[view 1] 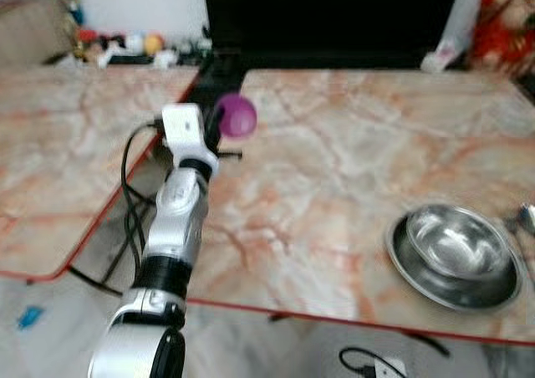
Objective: Setting the table
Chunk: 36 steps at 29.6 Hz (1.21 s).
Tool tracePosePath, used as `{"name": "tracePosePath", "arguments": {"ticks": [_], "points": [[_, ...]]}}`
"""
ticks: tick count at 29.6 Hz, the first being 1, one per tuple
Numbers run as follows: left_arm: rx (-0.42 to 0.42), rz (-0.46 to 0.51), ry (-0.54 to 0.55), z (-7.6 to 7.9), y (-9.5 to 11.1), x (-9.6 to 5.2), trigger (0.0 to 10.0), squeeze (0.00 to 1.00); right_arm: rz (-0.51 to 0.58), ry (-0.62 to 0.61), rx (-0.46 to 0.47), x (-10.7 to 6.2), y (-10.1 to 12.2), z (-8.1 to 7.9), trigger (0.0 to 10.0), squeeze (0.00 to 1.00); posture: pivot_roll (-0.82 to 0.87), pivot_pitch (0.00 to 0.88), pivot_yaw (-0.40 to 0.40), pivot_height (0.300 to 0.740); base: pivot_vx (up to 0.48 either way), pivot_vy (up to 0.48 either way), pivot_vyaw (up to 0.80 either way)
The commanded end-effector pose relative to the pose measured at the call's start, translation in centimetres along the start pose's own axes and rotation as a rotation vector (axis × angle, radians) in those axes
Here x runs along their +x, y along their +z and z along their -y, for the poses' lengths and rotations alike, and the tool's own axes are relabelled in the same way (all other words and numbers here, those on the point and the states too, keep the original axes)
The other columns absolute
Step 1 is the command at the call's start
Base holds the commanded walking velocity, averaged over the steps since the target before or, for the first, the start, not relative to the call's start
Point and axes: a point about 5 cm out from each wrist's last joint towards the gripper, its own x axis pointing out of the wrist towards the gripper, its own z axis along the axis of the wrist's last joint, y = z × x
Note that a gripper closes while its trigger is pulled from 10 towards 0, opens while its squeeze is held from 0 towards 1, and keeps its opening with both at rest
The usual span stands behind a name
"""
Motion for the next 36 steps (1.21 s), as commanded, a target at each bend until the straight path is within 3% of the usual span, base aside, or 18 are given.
{"name": "tracePosePath", "arguments": {"ticks": [1, 6, 12, 19, 30, 36], "points": [[-0.008, 0.0, 0.01, -0.5, 0.2, 0.1, 10.0, 0.0, -0.01, 0.012, -0.003, -0.1, -0.3, -0.5, 10.0, 0.0, 0.02, 0.0, 0.043, 0.74, 0.0, -0.48, 0.0], [-0.004, -0.002, -0.009, -0.6, 0.3, 0.2, 10.0, 0.0, -0.014, 0.017, 0.012, -0.1, -0.4, -1.0, 10.0, 0.0, 0.02, 0.0, 0.041, 0.74, 0.0, -0.477, 0.0], [-0.032, -0.021, -0.03, -0.4, 0.0, 0.2, 10.0, 0.0, 0.003, 0.025, 0.006, -0.1, 0.1, -1.3, 10.0, 0.0, 0.02, 0.0, 0.038, 0.74, 0.0, 0.0, -0.65], [-0.029, -0.028, -0.034, -0.5, 0.0, 0.3, 10.0, 0.0, 0.033, 0.017, 0.003, 0.1, 1.1, -0.5, 10.0, 0.0, 0.02, 0.0, 0.035, 0.74, 0.0, 0.0, -0.15], [-0.016, -0.049, 0.011, -0.8, 0.1, 1.0, 10.0, 0.0, 0.008, 0.01, -0.002, 0.0, -0.1, 1.0, 10.0, 0.0, 0.01, 0.0, 0.032, 0.74, 0.0, 0.0, 0.0], [-0.007, -0.058, 0.041, -1.3, -0.2, 0.8, 10.0, 0.0, -0.004, 0.01, -0.003, -0.1, -0.7, 1.3, 10.0, 0.0, 0.01, 0.0, 0.029, 0.74, 0.0, -0.435, 0.0]]}}
